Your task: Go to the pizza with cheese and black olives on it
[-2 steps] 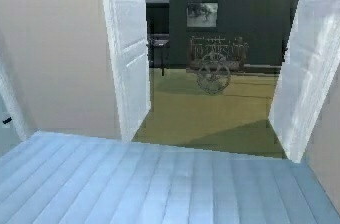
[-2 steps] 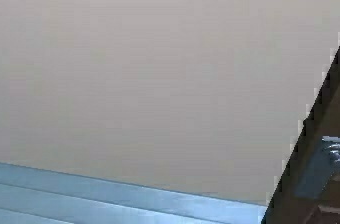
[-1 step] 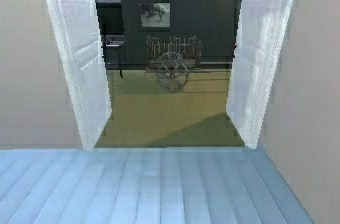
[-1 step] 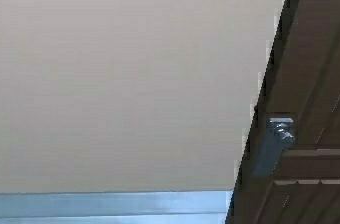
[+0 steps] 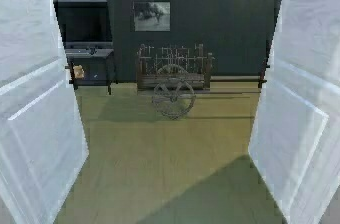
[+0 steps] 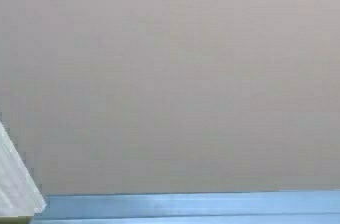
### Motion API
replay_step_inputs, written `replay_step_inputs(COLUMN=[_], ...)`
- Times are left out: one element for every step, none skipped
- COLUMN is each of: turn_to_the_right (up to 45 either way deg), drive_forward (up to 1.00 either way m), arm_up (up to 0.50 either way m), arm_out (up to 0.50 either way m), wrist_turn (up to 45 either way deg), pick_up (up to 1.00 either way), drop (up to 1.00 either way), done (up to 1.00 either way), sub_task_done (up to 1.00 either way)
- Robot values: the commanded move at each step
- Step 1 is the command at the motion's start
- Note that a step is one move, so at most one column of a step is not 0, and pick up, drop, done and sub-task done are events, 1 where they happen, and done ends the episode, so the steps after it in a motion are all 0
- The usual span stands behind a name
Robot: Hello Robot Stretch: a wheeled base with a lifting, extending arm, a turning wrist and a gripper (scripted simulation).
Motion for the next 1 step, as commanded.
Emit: replay_step_inputs(turn_to_the_right=[0.0], drive_forward=[1.00], arm_up=[0.00], arm_out=[0.00], wrist_turn=[0.0], pick_up=[0.00], drop=[0.00], done=[0.00], sub_task_done=[0.00])
